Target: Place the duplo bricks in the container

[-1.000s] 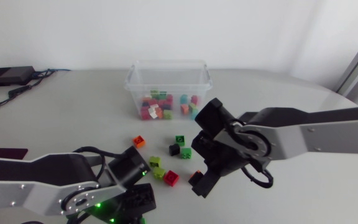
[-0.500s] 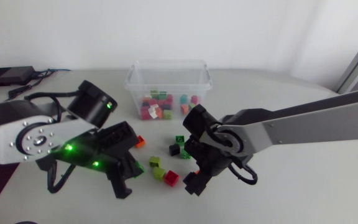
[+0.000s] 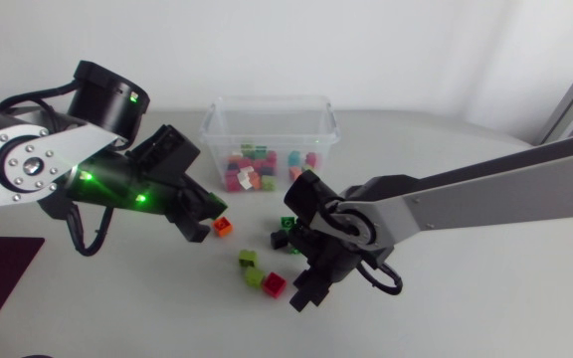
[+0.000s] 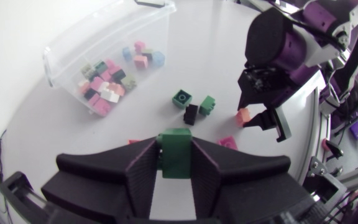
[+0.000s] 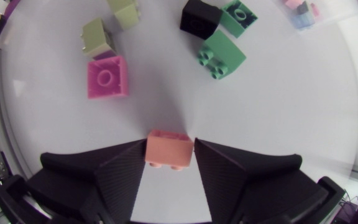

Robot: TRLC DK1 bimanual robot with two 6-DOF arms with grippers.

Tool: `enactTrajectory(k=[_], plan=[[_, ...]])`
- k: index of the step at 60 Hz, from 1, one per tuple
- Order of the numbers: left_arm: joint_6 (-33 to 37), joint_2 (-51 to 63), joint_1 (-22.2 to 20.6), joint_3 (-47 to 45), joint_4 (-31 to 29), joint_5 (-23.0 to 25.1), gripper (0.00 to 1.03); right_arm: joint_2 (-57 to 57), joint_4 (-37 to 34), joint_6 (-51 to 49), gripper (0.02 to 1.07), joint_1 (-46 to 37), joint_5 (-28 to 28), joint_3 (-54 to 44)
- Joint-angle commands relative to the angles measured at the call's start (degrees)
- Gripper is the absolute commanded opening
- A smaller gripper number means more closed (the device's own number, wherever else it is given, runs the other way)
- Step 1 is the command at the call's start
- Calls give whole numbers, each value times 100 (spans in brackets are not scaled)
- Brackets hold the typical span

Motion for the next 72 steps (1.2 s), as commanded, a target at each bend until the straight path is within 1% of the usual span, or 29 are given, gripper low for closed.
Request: enactTrajectory(k=[1, 3, 4, 11, 15, 22, 27, 31, 45, 53, 72], plan=[[-221, 133, 136, 255, 205, 59, 27, 107, -14, 106, 40, 35, 14, 105], [-238, 185, 171, 291, 266, 59, 27, 81, 4, 106, 36, 17, 14, 105], [-256, 194, 188, 308, 302, 59, 27, 55, -14, 106, 36, 9, 14, 114], [-432, 335, 338, 466, 627, 59, 27, -279, -313, 80, 35, -123, 23, 228], [-572, 423, 417, 554, 908, 59, 28, -534, -541, 62, 35, -255, 23, 386], [-722, 730, 434, 844, 1198, 50, 28, -868, -919, -105, 35, -598, -3, 773], [-801, 1029, 434, 1099, 1339, 50, 28, -982, -1060, -201, 35, -774, -30, 1002], [-827, 1231, 443, 1336, 1409, 50, 29, -1026, -1077, -228, 35, -870, -56, 1107], [-1056, 2093, 733, 2347, 1558, 50, 30, -1044, -1051, -245, 35, -1099, -161, 1494], [-1187, 2391, 716, 2672, 1901, 50, 30, -1035, -1016, -236, 35, -1204, -205, 1784], [-1390, 2972, 637, 3376, 2209, -20, 32, -1053, -910, -219, 35, -1345, -337, 2012]])
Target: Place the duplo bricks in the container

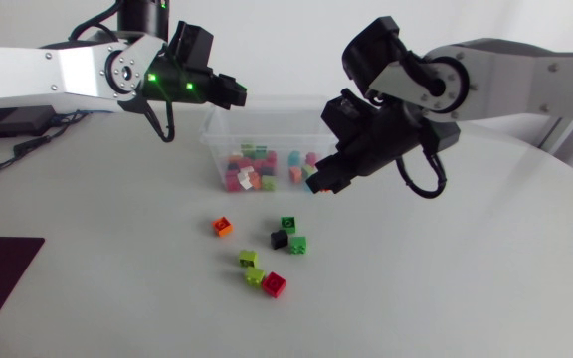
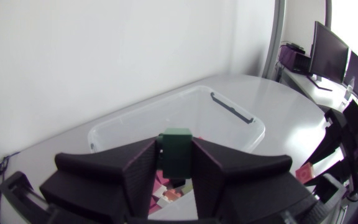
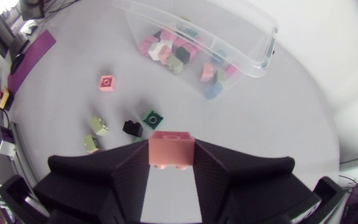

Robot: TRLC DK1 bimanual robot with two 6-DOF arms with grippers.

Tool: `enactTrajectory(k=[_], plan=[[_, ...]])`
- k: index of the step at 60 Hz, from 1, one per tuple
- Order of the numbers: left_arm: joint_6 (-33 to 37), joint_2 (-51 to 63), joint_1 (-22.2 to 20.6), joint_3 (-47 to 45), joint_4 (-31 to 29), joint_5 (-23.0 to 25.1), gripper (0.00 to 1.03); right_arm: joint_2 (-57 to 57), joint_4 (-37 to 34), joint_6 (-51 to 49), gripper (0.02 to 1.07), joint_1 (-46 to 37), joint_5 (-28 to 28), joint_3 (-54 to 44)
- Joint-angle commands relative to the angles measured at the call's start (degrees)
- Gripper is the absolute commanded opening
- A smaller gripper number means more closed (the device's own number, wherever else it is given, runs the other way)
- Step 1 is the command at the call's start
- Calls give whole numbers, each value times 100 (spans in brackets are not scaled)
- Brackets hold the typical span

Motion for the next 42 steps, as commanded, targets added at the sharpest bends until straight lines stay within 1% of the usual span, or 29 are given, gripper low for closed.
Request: enactTrajectory(k=[1, 8, 11, 13, 14, 15, 16, 17, 18, 20, 24, 30, 32, 33, 35, 36, 37, 38, 39, 42], plan=[[-181, 264, -61, 370, 104, -70, 32, -30, 67, -46, 35, -108, -58, 95], [-234, 466, -78, 590, 288, -273, 35, -118, 163, -55, 35, -205, -128, 51], [-234, 536, -96, 687, 332, -369, 38, -135, 163, -64, 35, -231, -145, 51], [-225, 624, -113, 792, 332, -510, 47, -162, 190, -64, 35, -257, -145, 51], [-225, 650, -122, 810, 341, -554, 53, -170, 207, -73, 35, -257, -145, 51], [-225, 668, -122, 827, 359, -589, 58, -179, 216, -73, 35, -257, -145, 60], [-216, 686, -140, 845, 412, -703, 68, -179, 216, -73, 35, -266, -145, 69], [-216, 694, -149, 845, 412, -712, 68, -179, 216, -73, 35, -266, -145, 78], [-207, 694, -149, 845, 455, -747, 83, -188, 225, -73, 35, -266, -145, 95], [-199, 686, -157, 819, 473, -747, 98, -206, 286, -64, 35, -266, -145, 113], [-163, 545, -157, 660, 526, -747, 99, -214, 313, -55, 35, -266, -145, 218], [-40, 18, -149, 195, 579, -765, 99, -223, 453, -11, 35, -275, -119, 491], [56, -237, -149, 63, 297, -765, 99, -206, 471, 7, 35, -284, -101, 623], [56, -264, -140, 63, 262, -765, 99, -206, 480, 7, 35, -284, -101, 667], [329, -606, -149, -183, -10, -747, 99, -179, 576, 15, 35, -293, -75, 790], [382, -694, -157, -254, -54, -756, 99, -170, 611, 15, 35, -301, -66, 825], [505, -844, -149, -377, -274, -747, 99, -127, 638, 15, 35, -319, -66, 930], [540, -879, -149, -394, -353, -730, 99, -91, 655, 24, 35, -336, -66, 992], [698, -1002, -131, -491, -590, -642, 99, -56, 673, 24, 35, -345, -66, 1071], [900, -1230, -113, -746, -828, -589, 99, 49, 682, 33, 35, -372, -75, 1247]])
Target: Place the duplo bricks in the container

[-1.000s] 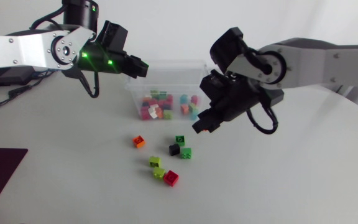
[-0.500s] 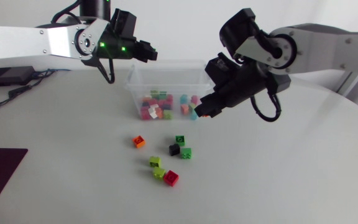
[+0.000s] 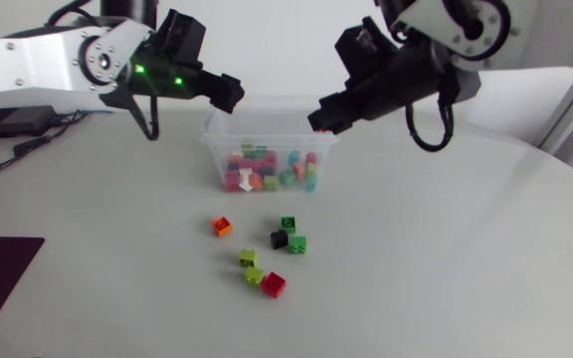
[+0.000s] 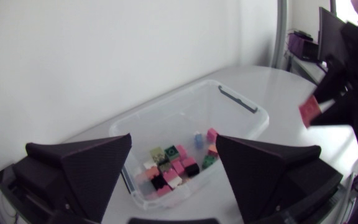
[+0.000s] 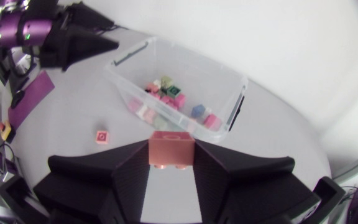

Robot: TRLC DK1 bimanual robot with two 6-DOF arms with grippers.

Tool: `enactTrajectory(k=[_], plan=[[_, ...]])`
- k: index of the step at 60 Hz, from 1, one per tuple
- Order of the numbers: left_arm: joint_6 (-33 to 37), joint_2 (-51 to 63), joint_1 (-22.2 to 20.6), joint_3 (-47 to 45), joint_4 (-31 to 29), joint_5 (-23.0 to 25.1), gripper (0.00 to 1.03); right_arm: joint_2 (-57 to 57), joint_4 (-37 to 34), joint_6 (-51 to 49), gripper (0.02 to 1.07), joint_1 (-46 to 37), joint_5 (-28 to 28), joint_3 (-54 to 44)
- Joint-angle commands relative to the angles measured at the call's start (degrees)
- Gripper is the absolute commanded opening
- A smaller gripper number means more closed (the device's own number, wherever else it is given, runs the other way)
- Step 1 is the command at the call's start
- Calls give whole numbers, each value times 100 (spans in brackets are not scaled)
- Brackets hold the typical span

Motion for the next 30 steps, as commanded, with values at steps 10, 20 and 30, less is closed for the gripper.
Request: enactTrajectory(k=[10, 20, 30], plan=[[1166, -1092, 60, -1332, -875, 115, 99, 517, 314, 138, 35, -169, 23, 869], [1588, -1215, 253, -2026, -1156, 282, 99, 895, 507, 209, 35, -134, -3, 1370], [1922, -907, 385, -2589, -1103, 370, 99, 1299, 525, 270, 35, -28, 23, 1906]])
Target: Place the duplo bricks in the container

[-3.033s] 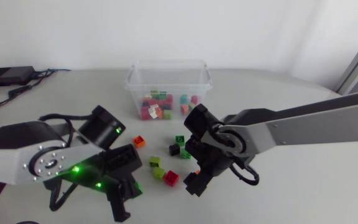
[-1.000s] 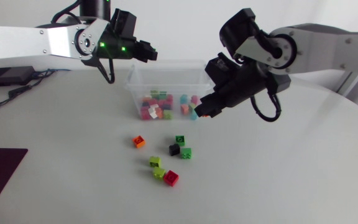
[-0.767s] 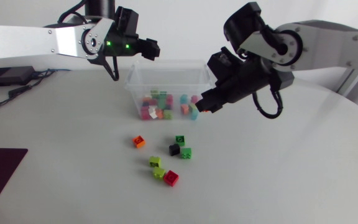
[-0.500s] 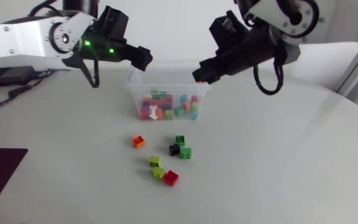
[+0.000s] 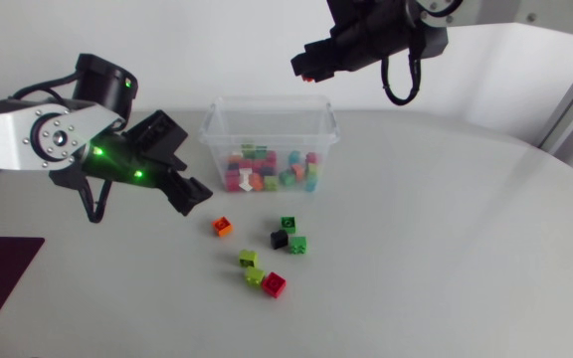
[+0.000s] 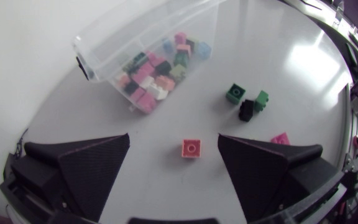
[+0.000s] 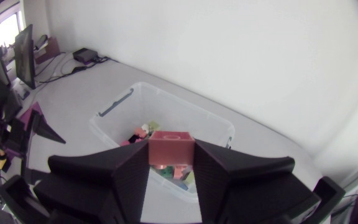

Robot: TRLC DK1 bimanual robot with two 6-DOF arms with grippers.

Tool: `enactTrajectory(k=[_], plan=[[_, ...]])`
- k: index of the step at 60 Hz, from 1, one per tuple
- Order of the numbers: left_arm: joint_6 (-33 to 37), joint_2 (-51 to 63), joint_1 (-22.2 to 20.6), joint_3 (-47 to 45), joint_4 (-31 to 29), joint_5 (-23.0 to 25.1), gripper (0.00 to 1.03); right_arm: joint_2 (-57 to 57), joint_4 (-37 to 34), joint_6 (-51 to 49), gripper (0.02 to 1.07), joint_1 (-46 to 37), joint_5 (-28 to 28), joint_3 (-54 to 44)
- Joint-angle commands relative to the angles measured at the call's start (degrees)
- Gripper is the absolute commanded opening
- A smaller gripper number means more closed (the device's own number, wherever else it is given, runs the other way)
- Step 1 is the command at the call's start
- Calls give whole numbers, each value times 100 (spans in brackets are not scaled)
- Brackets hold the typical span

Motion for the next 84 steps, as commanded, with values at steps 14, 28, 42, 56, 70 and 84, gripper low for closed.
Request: enactTrajectory(k=[14, 28, 42, 56, 70, 84], plan=[[408, 862, 213, -687, 618, 125, 99, 665, 485, 220, 35, 204, 113, 418], [408, 1170, 230, -670, 829, 143, 99, 990, 810, 203, 52, 222, 289, 436], [391, 1627, 134, -503, 961, 143, 99, 1052, 634, 194, 103, 230, 403, 541], [224, 1864, -86, -248, 987, 143, 99, 349, 406, 185, 103, 213, 342, -100], [162, 2321, -112, 7, 987, 143, 90, -390, 362, 88, 103, 99, 219, -1199], [153, 2524, -121, 139, 987, 143, 67, -1145, 362, -35, 103, 99, 149, -2341]])
